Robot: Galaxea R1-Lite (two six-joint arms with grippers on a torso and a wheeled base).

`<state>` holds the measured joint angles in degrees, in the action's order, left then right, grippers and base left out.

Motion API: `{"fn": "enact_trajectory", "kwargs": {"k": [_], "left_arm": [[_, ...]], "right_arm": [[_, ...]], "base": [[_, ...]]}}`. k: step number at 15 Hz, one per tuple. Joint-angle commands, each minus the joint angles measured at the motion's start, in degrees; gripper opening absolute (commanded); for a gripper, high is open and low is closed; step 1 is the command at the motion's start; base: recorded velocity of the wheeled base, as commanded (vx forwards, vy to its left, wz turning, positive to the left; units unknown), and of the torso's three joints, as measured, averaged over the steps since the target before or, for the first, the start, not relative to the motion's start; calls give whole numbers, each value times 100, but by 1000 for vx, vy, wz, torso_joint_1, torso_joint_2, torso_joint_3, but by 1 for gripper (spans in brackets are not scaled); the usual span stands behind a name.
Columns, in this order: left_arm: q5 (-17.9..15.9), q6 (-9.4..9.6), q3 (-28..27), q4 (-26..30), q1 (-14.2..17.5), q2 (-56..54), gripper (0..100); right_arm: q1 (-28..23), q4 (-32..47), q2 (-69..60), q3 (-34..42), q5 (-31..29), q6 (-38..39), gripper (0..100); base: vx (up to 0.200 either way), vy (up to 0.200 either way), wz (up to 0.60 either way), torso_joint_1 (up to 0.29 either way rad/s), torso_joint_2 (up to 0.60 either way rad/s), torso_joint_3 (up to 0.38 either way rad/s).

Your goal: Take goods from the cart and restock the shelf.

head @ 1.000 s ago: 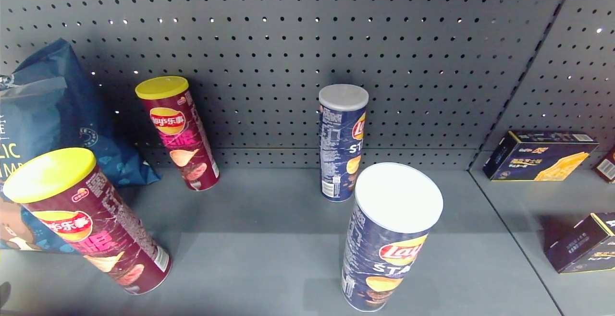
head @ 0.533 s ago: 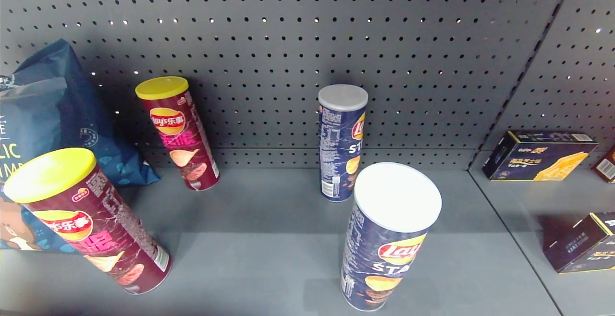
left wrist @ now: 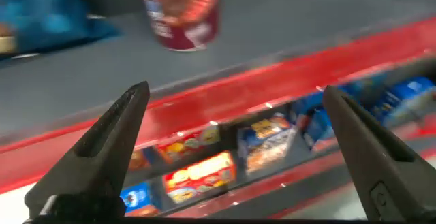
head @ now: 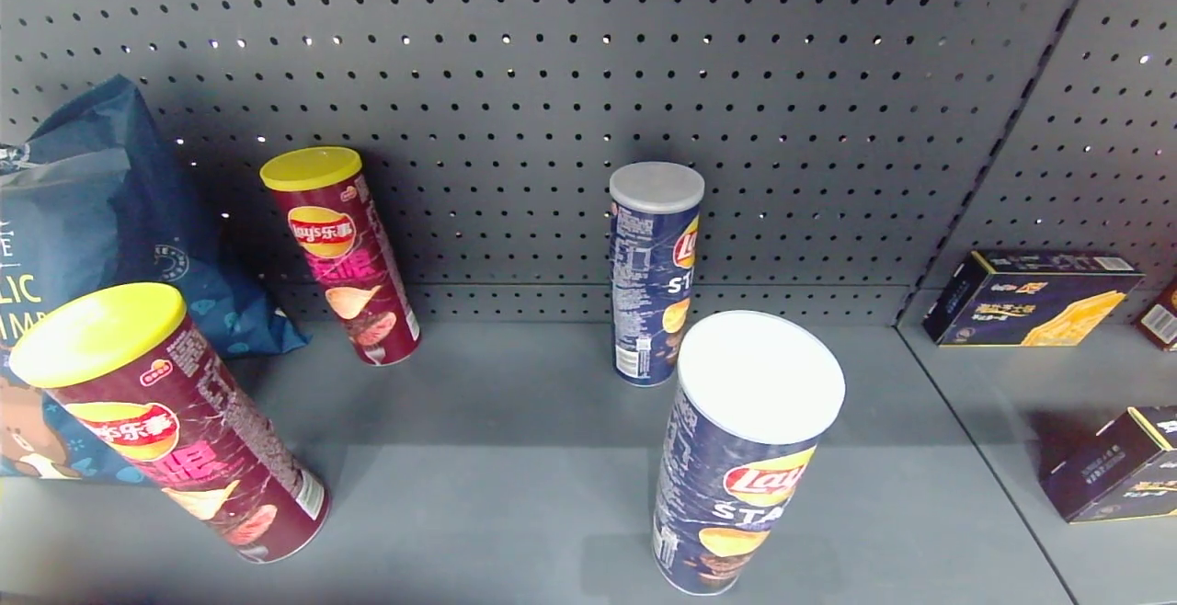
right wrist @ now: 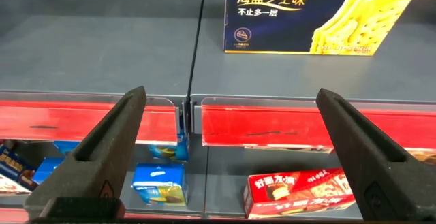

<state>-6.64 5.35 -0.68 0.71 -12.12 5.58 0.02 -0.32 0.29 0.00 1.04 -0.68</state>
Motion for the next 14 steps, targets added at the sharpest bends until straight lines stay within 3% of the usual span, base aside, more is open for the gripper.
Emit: {"fn": "enact_trajectory", "kwargs": {"k": [1, 2, 5, 11, 14], "left_arm": [[225, -87, 68, -18, -1, -5, 100], [743, -157, 68, -27, -1, -5, 100], [814, -544, 68, -44, -1, -5, 100], [814, -544, 68, -44, 52, 4, 100], [814, -544, 68, -44, 737, 4, 100]], "right_arm": [[-2, -3, 6, 0, 2, -2, 100], [-2, -3, 6, 0, 2, -2, 100], [-2, -3, 6, 0, 2, -2, 100], [-2, -3, 6, 0, 2, 7, 100], [-2, -3, 6, 0, 11, -2, 100]], "base": [[0, 0, 0, 0, 0, 0], [0, 0, 0, 0, 0, 0], [0, 0, 0, 0, 0, 0], [0, 0, 0, 0, 0, 0], [0, 0, 0, 0, 0, 0]]}}
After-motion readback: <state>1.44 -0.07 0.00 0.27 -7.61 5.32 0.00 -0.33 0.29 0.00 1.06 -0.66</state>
